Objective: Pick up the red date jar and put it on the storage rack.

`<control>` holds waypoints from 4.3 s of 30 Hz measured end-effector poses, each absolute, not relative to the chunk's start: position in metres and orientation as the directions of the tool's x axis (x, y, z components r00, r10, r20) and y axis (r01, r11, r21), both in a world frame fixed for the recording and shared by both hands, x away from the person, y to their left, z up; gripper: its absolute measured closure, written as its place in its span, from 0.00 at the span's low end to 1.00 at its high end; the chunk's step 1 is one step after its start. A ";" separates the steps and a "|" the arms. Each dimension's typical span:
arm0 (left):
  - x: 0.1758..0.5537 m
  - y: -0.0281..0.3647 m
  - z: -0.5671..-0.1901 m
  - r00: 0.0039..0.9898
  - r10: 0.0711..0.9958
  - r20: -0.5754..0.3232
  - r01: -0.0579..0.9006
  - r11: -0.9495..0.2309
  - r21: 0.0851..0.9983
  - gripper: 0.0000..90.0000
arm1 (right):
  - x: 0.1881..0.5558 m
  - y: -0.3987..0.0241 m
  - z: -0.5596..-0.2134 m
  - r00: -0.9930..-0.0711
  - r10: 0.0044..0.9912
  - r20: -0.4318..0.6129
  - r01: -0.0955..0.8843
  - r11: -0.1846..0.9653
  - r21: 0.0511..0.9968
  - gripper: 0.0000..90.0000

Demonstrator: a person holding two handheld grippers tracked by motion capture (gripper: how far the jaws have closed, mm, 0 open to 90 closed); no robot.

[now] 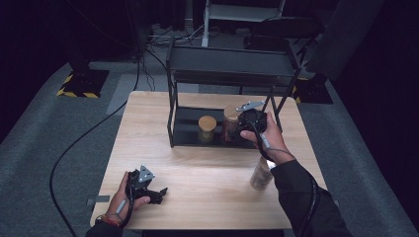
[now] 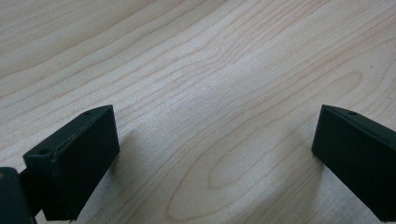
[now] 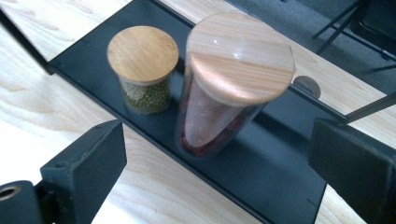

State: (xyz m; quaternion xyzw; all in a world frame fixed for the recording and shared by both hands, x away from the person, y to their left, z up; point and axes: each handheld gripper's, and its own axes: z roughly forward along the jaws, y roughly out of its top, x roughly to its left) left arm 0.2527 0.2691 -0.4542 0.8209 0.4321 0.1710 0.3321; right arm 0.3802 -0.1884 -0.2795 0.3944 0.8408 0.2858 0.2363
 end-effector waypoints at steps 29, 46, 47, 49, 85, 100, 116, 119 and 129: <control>0.253 0.269 -0.454 0.568 0.823 -0.006 0.596 -0.406 0.693 0.00 | 0.299 -0.264 -0.285 -0.657 0.730 -0.185 0.412 0.554 0.723 0.04; 0.253 0.269 -0.454 0.568 0.823 -0.007 0.596 -0.406 0.693 0.00 | 0.274 -0.293 -0.305 -0.672 0.710 -0.210 0.380 0.575 0.725 0.04; 0.253 0.269 -0.454 0.568 0.823 -0.007 0.596 -0.406 0.693 0.00 | 0.272 -0.295 -0.306 -0.671 0.711 -0.210 0.380 0.573 0.726 0.04; 0.253 0.269 -0.454 0.568 0.823 -0.007 0.596 -0.406 0.693 0.00 | 0.269 -0.299 -0.308 -0.670 0.712 -0.209 0.377 0.569 0.731 0.04; 0.253 0.269 -0.454 0.570 0.822 -0.008 0.596 -0.406 0.692 0.00 | 0.233 -0.352 -0.368 -0.642 0.736 -0.214 0.422 0.573 0.703 0.04; 0.253 0.269 -0.454 0.570 0.822 -0.008 0.596 -0.406 0.692 0.00 | 0.236 -0.355 -0.412 -0.591 0.762 -0.263 0.474 0.592 0.652 0.04; 0.253 0.269 -0.454 0.570 0.822 -0.008 0.596 -0.407 0.692 0.00 | 0.242 -0.377 -0.439 -0.523 0.828 -0.203 0.548 0.509 0.664 0.03; 0.253 0.269 -0.454 0.570 0.822 -0.007 0.596 -0.408 0.692 0.00 | 0.242 -0.383 -0.442 -0.506 0.843 -0.181 0.557 0.479 0.678 0.03; 0.254 0.270 -0.454 0.572 0.820 -0.008 0.595 -0.409 0.692 0.00 | 0.247 -0.408 -0.452 -0.467 0.883 -0.042 0.606 0.354 0.713 0.00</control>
